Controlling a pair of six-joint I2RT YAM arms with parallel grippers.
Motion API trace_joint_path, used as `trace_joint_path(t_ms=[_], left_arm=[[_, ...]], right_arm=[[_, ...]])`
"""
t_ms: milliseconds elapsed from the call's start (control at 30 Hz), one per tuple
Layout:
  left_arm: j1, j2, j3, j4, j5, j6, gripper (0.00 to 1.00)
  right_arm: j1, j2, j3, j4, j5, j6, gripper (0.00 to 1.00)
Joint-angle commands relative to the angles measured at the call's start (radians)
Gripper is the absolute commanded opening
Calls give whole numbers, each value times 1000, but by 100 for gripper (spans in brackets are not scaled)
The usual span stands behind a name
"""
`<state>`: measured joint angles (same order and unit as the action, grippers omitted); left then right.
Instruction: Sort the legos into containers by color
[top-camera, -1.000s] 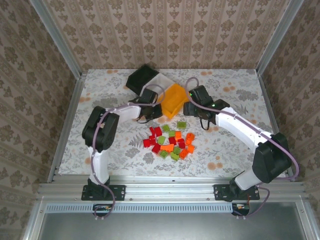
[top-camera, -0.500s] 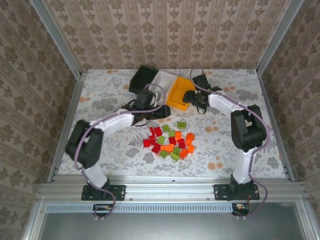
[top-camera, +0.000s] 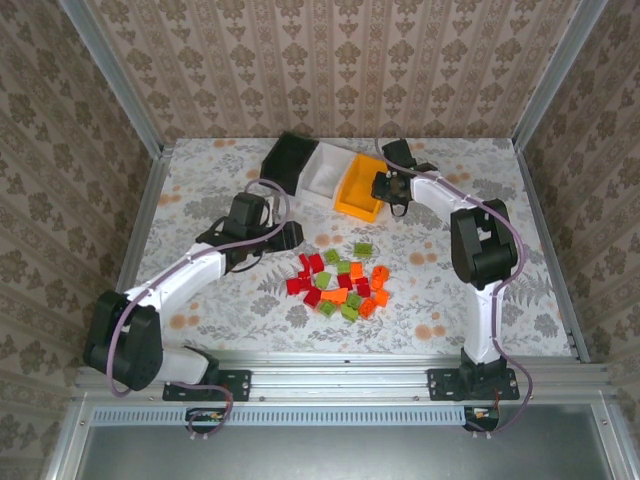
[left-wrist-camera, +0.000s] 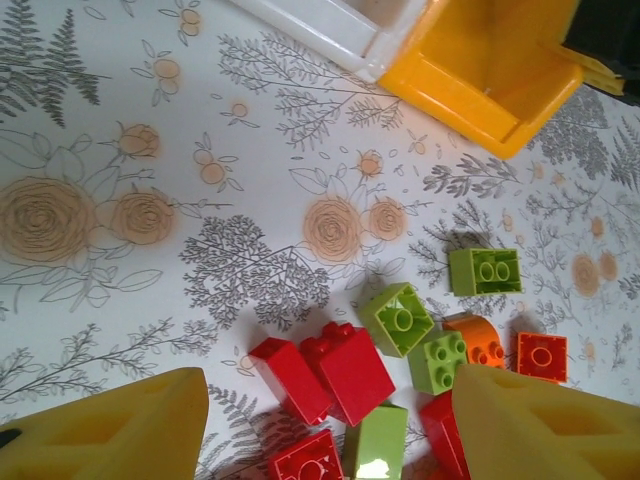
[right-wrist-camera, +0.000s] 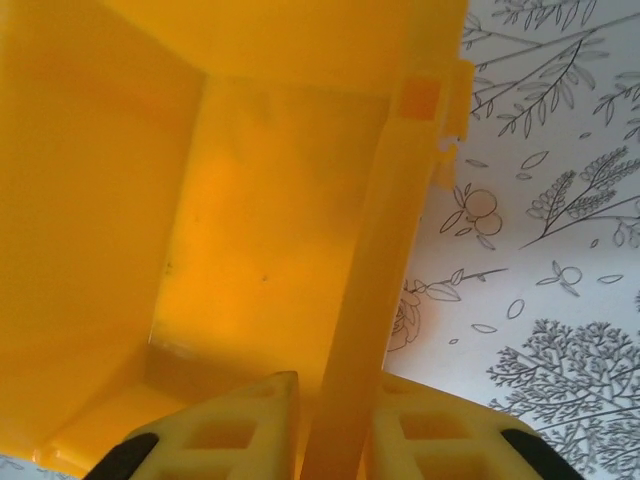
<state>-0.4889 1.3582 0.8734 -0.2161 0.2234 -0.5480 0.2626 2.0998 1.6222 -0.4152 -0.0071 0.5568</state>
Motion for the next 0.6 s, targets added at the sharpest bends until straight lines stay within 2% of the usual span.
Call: trace_joint_path(t_ms=[0, 233, 400, 567], left_arm=[[8, -26, 7, -25, 1, 41, 67], [9, -22, -8, -1, 26, 36, 67], [9, -28, -19, 2, 38, 33, 66], [7, -40, -26, 0, 40, 37, 66]], right_arm=[[-1, -38, -20, -54, 58, -100, 17], [-14, -42, -6, -112, 99, -260, 17], [-40, -32, 14, -115, 119, -309, 19], [-73, -3, 45, -138, 70, -386, 22]])
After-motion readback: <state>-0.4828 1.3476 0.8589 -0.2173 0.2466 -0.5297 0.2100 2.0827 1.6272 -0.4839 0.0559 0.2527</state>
